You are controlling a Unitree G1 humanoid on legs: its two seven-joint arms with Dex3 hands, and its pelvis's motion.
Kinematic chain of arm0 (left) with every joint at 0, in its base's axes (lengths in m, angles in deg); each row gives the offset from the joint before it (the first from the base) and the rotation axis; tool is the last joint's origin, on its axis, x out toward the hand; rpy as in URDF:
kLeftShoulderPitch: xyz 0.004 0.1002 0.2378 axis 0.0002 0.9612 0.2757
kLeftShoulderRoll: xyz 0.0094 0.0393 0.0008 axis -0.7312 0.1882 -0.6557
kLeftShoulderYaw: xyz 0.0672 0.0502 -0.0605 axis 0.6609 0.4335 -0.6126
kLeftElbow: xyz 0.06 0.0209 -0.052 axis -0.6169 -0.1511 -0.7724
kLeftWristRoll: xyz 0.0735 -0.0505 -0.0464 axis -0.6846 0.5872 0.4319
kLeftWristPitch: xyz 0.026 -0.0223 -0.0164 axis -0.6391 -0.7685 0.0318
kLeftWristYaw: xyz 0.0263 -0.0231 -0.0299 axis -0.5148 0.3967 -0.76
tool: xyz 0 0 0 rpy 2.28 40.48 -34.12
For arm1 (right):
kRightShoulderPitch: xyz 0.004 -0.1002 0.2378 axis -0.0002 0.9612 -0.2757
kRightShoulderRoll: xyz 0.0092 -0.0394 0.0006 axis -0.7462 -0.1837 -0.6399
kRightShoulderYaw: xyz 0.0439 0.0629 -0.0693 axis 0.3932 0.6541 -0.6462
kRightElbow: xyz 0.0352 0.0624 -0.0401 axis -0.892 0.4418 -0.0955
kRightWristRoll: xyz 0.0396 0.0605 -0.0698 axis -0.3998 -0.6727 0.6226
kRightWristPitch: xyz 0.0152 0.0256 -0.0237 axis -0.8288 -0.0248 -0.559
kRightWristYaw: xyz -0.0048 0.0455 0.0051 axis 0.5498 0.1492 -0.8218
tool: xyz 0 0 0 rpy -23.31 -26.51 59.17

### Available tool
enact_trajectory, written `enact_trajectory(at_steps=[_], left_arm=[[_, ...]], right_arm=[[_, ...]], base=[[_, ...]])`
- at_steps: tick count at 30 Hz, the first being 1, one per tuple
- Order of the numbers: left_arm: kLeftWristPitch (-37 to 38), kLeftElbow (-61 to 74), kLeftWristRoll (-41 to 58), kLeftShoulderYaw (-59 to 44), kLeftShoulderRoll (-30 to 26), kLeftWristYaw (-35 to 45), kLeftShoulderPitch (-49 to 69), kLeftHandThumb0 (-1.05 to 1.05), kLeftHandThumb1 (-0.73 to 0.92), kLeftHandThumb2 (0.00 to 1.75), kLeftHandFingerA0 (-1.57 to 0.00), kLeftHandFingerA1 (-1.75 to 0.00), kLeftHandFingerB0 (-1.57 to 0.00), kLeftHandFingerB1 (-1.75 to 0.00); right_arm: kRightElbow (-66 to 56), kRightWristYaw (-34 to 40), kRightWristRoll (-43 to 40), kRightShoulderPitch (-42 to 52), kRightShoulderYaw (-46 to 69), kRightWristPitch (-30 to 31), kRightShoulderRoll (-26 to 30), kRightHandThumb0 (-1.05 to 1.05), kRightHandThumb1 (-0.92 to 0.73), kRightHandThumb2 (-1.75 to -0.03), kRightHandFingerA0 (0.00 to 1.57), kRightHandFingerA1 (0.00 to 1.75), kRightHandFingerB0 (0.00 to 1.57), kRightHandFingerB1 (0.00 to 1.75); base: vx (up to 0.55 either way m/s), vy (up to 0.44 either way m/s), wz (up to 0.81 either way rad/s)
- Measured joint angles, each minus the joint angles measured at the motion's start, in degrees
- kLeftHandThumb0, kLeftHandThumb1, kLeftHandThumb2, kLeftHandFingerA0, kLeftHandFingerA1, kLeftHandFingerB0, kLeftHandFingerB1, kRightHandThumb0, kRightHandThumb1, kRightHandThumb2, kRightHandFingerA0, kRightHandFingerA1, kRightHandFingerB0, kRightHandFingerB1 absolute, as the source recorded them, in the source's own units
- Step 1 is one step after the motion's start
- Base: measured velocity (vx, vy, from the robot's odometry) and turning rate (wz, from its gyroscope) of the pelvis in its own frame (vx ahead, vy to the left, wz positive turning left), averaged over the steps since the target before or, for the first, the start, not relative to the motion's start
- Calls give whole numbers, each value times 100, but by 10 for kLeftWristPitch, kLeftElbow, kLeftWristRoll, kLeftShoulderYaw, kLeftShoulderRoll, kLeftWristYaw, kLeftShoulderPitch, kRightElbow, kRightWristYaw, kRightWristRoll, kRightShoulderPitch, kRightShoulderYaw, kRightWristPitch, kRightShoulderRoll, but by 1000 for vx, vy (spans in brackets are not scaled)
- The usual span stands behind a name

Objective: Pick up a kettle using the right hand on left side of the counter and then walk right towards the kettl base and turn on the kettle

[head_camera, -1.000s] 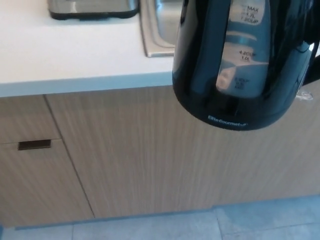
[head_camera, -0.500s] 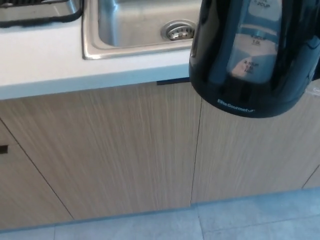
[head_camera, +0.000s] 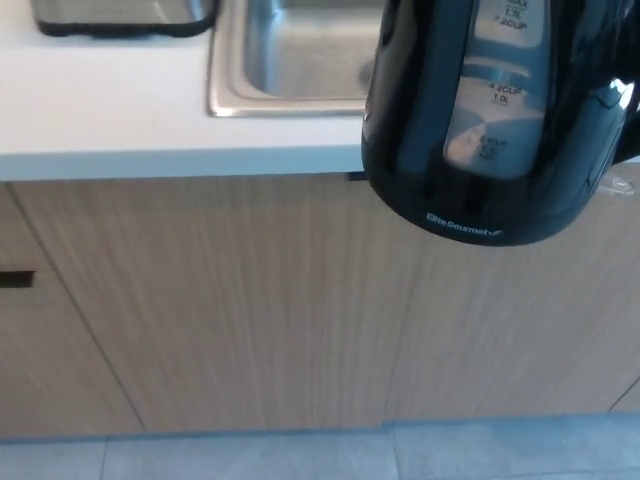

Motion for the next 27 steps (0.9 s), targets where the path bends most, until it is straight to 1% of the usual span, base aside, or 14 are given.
enact_trajectory(at_steps=[1,3,10,11,12,13,15,16,17,21,22,24,25,27], left_arm=[[0,0,0,0,-1,0,0,38,51,140,-97,-115,-86,-103],[0,-1,1,-1,-1,0,0,38,53,137,-95,-114,-85,-102],[-2,3,-1,3,7,-1,2,38,54,141,-92,-111,-83,-100],[-1,5,-1,3,6,-2,3,38,54,141,-92,-111,-83,-100],[-2,5,-1,3,6,-3,3,39,50,145,-99,-116,-87,-103],[-1,4,-1,3,6,-4,2,43,48,145,-100,-115,-89,-104],[-1,-5,0,1,5,-3,-1,39,47,145,-98,-115,-87,-103],[-1,-8,0,1,5,-2,-2,39,47,145,-98,-115,-87,-103],[-2,-11,1,0,3,-2,-3,40,49,140,-95,-113,-86,-103],[-1,-3,1,-2,-2,0,-1,42,52,137,-94,-111,-86,-102],[-2,-2,1,-2,-2,0,0,41,54,135,-94,-110,-85,-100],[-2,-2,0,-1,-1,-1,2,41,54,135,-94,-110,-85,-100],[-2,-2,0,-1,-1,-2,2,37,51,140,-95,-112,-86,-101],[-2,-6,0,-1,-2,-3,0,37,53,139,-94,-111,-85,-100]], right_arm=[[0,-1,1,0,0,0,0,-21,-54,-135,104,175,75,175],[4,-4,6,3,1,0,-4,-21,-55,-133,103,175,73,175],[13,-6,28,5,8,0,1,-22,-51,-139,104,175,73,175],[13,-6,33,4,8,0,1,-22,-51,-139,104,175,73,175],[14,-6,36,4,8,0,0,-21,-54,-136,103,175,74,175],[15,-6,37,4,9,0,0,-23,-59,-128,103,175,73,175],[18,-12,38,3,10,0,0,-22,-60,-126,101,175,72,175],[19,-15,39,3,11,0,0,-22,-60,-126,101,175,72,175],[20,-16,39,3,12,0,-2,-21,-54,-133,102,175,71,175],[23,-26,41,-5,9,0,-6,-21,-55,-133,101,175,73,175],[23,-29,41,-6,9,0,-7,-21,-50,-139,102,175,75,175],[23,-36,44,-7,7,0,-7,-21,-50,-139,102,175,75,175],[24,-39,45,-7,6,0,-7,-21,-56,-132,101,175,72,175],[24,-43,49,-8,6,0,-7,-21,-55,-133,101,175,72,175]], base=[[84,-304,12],[70,-393,-33],[90,-241,1],[89,-108,-1],[99,-76,-2],[90,-27,-7],[100,37,2],[123,90,2],[124,94,56],[69,57,4],[1,-70,11],[5,-82,3],[12,-95,5],[36,-170,1]])
